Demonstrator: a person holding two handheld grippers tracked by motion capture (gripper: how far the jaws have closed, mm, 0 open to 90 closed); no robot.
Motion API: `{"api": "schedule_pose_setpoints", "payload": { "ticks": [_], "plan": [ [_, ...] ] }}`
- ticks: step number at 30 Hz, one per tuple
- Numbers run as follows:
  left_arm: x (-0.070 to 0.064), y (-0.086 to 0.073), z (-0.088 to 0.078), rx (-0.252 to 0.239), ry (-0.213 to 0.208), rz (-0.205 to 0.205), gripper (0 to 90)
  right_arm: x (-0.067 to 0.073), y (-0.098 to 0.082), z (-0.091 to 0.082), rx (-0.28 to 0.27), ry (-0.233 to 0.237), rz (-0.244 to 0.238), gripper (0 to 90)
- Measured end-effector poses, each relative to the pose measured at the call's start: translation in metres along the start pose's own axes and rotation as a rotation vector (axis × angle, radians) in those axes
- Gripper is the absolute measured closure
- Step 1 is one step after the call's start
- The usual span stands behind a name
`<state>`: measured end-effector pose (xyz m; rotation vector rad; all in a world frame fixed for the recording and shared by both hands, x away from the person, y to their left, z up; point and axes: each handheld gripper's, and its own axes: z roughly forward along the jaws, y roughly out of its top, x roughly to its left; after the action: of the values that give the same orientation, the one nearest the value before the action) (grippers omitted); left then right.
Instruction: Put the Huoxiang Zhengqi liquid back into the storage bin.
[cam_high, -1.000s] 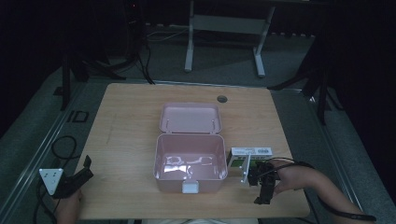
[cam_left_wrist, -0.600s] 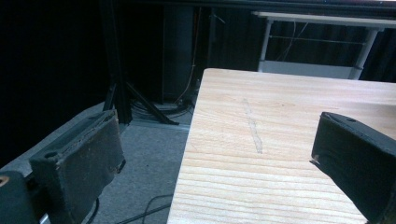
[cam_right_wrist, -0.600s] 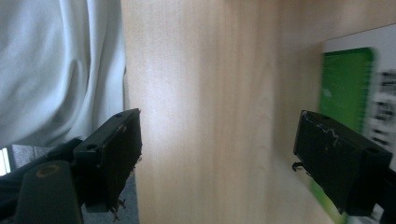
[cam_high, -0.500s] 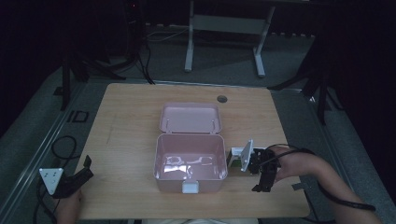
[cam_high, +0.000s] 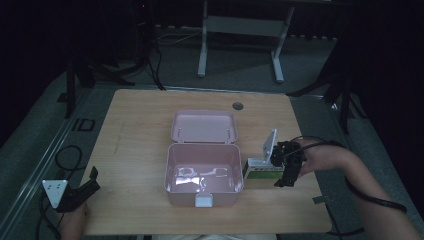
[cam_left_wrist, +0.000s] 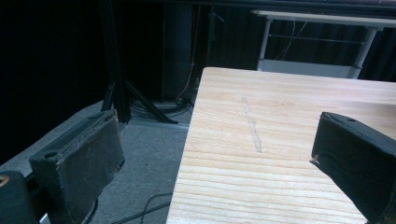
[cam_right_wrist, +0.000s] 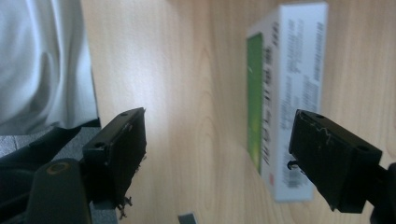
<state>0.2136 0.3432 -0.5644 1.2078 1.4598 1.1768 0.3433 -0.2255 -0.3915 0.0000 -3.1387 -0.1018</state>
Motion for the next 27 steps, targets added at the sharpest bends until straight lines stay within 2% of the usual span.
{"api": "schedule_pose_setpoints", "payload": {
  "ticks": [7, 12, 17, 20, 27],
  "plan": [
    [0.0, 0.0, 0.0, 0.004, -0.002, 0.001, 2.1, -0.02, -0.008, -0.005, -0.002, -0.028, 0.033, 20.2],
    [0.0, 0.0, 0.0, 0.004, -0.003, 0.001, 2.1, -0.03, -0.012, 0.001, 0.024, -0.042, 0.028, 26.8],
    [0.0, 0.0, 0.0, 0.004, -0.003, 0.002, 2.1, -0.04, -0.016, 0.006, 0.024, -0.058, 0.036, 34.2],
    [0.0, 0.0, 0.001, 0.005, -0.004, 0.003, 2.1, -0.045, -0.018, 0.011, 0.035, -0.066, 0.044, 36.4],
    [0.0, 0.0, 0.001, 0.006, -0.004, 0.005, 2.1, -0.052, -0.02, 0.031, 0.075, -0.049, 0.047, 40.0]
  ]
}}
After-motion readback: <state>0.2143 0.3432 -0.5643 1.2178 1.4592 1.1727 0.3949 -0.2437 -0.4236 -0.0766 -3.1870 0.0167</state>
